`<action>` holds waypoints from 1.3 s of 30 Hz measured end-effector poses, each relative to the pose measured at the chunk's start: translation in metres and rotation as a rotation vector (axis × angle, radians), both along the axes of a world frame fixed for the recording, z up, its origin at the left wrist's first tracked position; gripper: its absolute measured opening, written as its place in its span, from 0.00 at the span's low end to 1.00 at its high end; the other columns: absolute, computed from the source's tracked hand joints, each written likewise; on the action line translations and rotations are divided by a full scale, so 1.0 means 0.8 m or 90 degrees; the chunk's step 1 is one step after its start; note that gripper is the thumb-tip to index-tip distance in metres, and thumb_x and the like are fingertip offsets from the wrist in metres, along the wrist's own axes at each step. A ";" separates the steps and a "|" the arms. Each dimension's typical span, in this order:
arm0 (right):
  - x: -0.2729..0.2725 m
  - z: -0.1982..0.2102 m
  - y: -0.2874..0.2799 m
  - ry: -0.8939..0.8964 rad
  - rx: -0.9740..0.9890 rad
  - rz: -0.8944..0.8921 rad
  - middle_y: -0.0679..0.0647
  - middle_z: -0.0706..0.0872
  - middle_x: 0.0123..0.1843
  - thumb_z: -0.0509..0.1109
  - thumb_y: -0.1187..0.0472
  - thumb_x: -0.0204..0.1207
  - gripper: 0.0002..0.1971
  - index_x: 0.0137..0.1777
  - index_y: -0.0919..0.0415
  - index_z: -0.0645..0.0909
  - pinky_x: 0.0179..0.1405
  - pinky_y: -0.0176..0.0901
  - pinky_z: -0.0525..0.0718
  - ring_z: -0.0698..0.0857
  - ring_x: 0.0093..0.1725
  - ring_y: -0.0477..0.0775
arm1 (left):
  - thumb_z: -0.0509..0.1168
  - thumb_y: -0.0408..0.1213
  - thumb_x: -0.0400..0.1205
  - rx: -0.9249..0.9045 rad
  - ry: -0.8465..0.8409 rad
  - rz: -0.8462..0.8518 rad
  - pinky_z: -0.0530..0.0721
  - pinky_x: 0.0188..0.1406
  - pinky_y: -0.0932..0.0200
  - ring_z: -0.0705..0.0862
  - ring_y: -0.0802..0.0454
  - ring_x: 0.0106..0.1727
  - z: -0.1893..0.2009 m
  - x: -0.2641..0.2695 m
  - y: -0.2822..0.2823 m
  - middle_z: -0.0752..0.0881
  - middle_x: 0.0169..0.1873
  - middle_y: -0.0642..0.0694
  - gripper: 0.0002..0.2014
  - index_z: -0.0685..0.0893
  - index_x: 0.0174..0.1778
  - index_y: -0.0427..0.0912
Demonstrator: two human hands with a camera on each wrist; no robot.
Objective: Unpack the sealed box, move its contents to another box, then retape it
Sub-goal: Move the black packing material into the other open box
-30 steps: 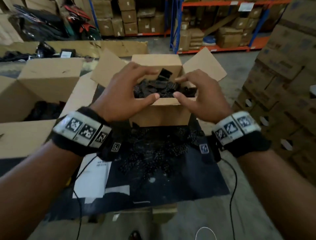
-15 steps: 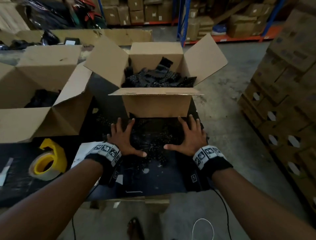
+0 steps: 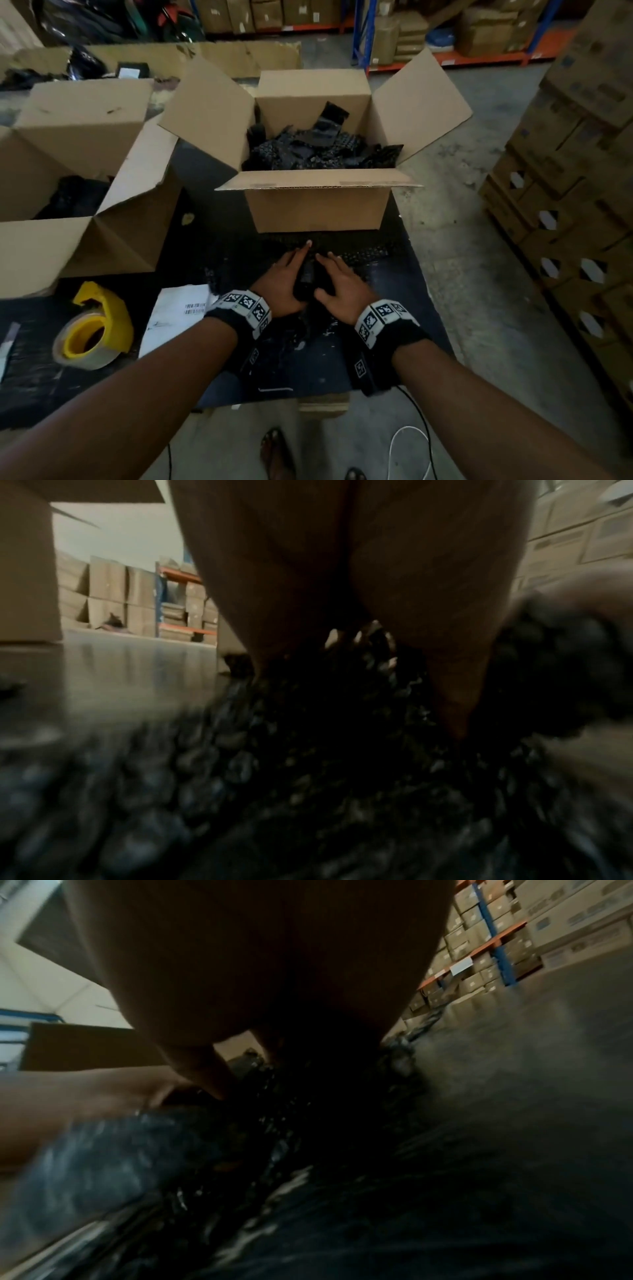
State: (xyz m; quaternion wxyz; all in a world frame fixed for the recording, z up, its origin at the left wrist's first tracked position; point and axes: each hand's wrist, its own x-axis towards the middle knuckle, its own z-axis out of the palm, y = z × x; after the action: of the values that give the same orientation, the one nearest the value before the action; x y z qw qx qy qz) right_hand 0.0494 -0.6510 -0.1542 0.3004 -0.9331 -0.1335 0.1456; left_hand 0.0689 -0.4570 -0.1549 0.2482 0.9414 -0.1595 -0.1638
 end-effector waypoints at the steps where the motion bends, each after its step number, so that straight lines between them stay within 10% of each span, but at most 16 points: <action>1: -0.003 0.004 -0.001 -0.018 0.034 0.004 0.56 0.56 0.89 0.66 0.49 0.78 0.39 0.88 0.47 0.55 0.86 0.55 0.60 0.57 0.88 0.58 | 0.79 0.50 0.71 0.006 -0.021 -0.001 0.68 0.83 0.42 0.66 0.36 0.84 0.005 -0.001 0.003 0.58 0.86 0.38 0.63 0.39 0.91 0.52; 6: -0.004 0.026 -0.028 -0.163 0.061 -0.050 0.57 0.67 0.85 0.70 0.44 0.76 0.38 0.85 0.50 0.64 0.82 0.50 0.67 0.67 0.83 0.59 | 0.67 0.73 0.56 0.082 -0.037 0.020 0.59 0.87 0.41 0.53 0.34 0.88 0.039 -0.007 0.045 0.48 0.89 0.38 0.69 0.39 0.90 0.55; 10: -0.004 0.020 -0.053 -0.025 -0.093 -0.068 0.53 0.50 0.90 0.68 0.23 0.65 0.55 0.88 0.39 0.47 0.85 0.63 0.59 0.53 0.88 0.60 | 0.77 0.78 0.51 0.249 0.085 -0.068 0.41 0.86 0.30 0.32 0.37 0.88 0.032 -0.022 0.074 0.30 0.88 0.43 0.78 0.29 0.86 0.64; 14: -0.017 0.007 -0.036 0.044 -0.175 0.063 0.49 0.43 0.91 0.65 0.16 0.60 0.60 0.87 0.35 0.39 0.86 0.66 0.46 0.43 0.89 0.57 | 0.79 0.75 0.54 0.254 0.066 -0.115 0.47 0.86 0.28 0.42 0.38 0.90 0.018 -0.030 0.066 0.41 0.90 0.46 0.77 0.34 0.89 0.58; 19: -0.027 0.026 -0.016 -0.046 -0.141 0.070 0.52 0.60 0.86 0.66 0.16 0.55 0.62 0.88 0.40 0.48 0.85 0.63 0.57 0.58 0.86 0.58 | 0.80 0.72 0.53 0.247 -0.054 -0.075 0.73 0.77 0.39 0.69 0.37 0.74 0.037 -0.027 0.063 0.67 0.74 0.38 0.75 0.42 0.90 0.54; 28: -0.044 0.030 0.001 -0.064 -0.212 0.177 0.53 0.20 0.85 0.71 0.13 0.36 0.82 0.82 0.36 0.21 0.79 0.81 0.40 0.27 0.85 0.68 | 0.72 0.84 0.45 0.229 0.069 -0.113 0.38 0.87 0.32 0.23 0.36 0.85 0.043 -0.046 0.061 0.21 0.84 0.41 0.86 0.22 0.84 0.54; 35: -0.004 0.001 0.019 0.006 -0.250 0.185 0.52 0.20 0.85 0.71 0.12 0.35 0.82 0.80 0.33 0.18 0.78 0.83 0.37 0.26 0.85 0.68 | 0.74 0.83 0.44 0.273 0.023 -0.089 0.30 0.82 0.31 0.20 0.33 0.82 0.007 -0.033 0.035 0.19 0.82 0.38 0.87 0.23 0.85 0.52; 39: 0.000 -0.006 0.019 0.011 -0.267 0.206 0.48 0.28 0.88 0.66 0.13 0.51 0.69 0.83 0.33 0.26 0.80 0.81 0.38 0.30 0.86 0.64 | 0.77 0.78 0.53 0.231 0.076 -0.065 0.39 0.87 0.32 0.29 0.34 0.87 0.011 -0.026 0.043 0.29 0.87 0.39 0.82 0.25 0.86 0.52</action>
State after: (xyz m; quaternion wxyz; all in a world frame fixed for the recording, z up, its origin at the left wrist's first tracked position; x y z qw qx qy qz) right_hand 0.0490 -0.6360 -0.1589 0.0741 -0.9402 -0.2452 0.2245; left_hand 0.0481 -0.4226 -0.1459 0.0750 0.9500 -0.1598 -0.2576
